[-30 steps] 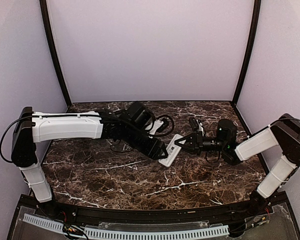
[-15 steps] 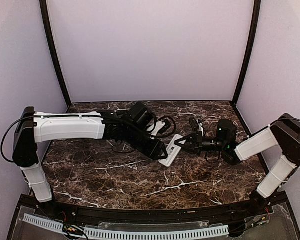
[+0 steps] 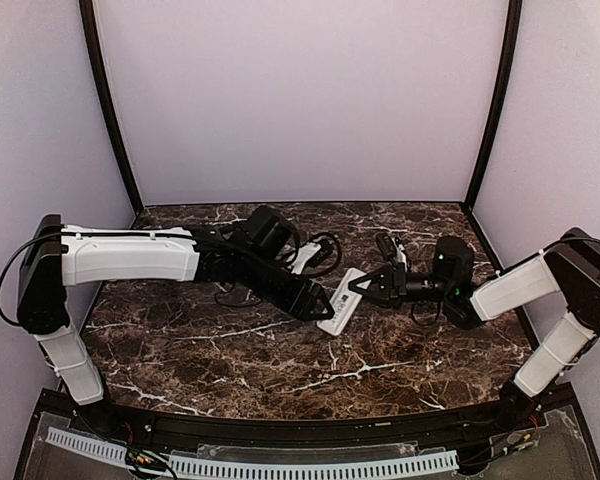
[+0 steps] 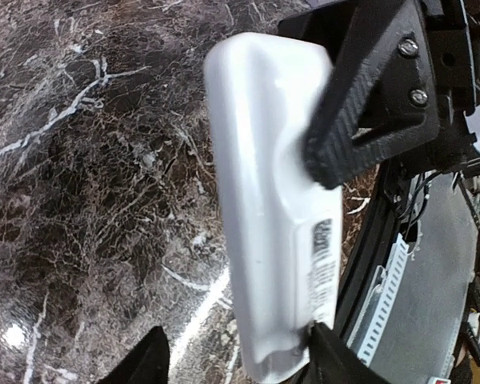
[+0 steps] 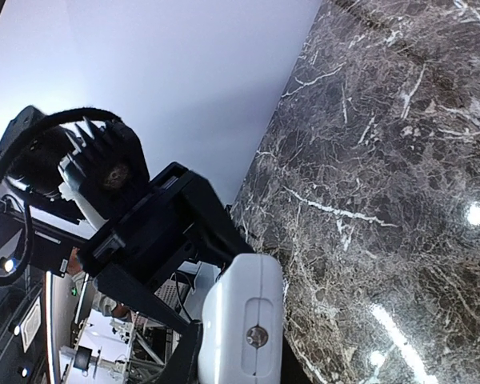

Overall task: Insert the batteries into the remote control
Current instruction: Press the battery cover on the remote control, then pass from the right arm to the left

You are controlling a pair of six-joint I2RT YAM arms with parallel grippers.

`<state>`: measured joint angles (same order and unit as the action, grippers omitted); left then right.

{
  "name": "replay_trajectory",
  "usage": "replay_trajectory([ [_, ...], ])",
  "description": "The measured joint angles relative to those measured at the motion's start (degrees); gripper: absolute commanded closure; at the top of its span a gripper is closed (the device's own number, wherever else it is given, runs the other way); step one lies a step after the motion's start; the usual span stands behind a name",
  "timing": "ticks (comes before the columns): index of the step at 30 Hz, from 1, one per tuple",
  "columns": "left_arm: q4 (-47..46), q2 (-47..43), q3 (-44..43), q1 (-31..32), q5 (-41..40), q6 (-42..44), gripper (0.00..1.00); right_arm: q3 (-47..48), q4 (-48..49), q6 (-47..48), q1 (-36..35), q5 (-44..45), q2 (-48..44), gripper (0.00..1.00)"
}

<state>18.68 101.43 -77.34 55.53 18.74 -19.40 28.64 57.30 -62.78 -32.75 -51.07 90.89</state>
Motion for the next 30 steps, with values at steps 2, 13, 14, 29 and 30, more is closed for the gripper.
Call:
replay_trajectory([
  [2, -1.5, -1.7, 2.4, -0.7, 2.1, 0.5, 0.23, 0.7, -1.4, 1.9, -0.3, -0.9, -1.2, 1.0],
  [13, -6.0, -14.4, 6.6, -1.4, 2.6, 4.2, 0.14, 12.2, -20.3, 17.9, -1.1, -0.7, -13.3, 1.0],
  [14, -6.1, -15.2, 6.6, -1.0, 0.4, 4.9, 0.13, 13.3, -22.9, 18.9, -1.1, 0.4, -13.8, 1.0],
  [29, 0.4, -5.1, -3.6, 6.8, -21.9, 13.4, 0.07, 16.6, -40.7, 20.7, -3.8, 10.9, -14.3, 1.0],
  [30, 1.1, -4.4, -4.1, 6.8, -22.5, 13.5, 0.09, 16.8, -40.8, 20.6, -4.0, 11.1, -14.3, 1.0],
])
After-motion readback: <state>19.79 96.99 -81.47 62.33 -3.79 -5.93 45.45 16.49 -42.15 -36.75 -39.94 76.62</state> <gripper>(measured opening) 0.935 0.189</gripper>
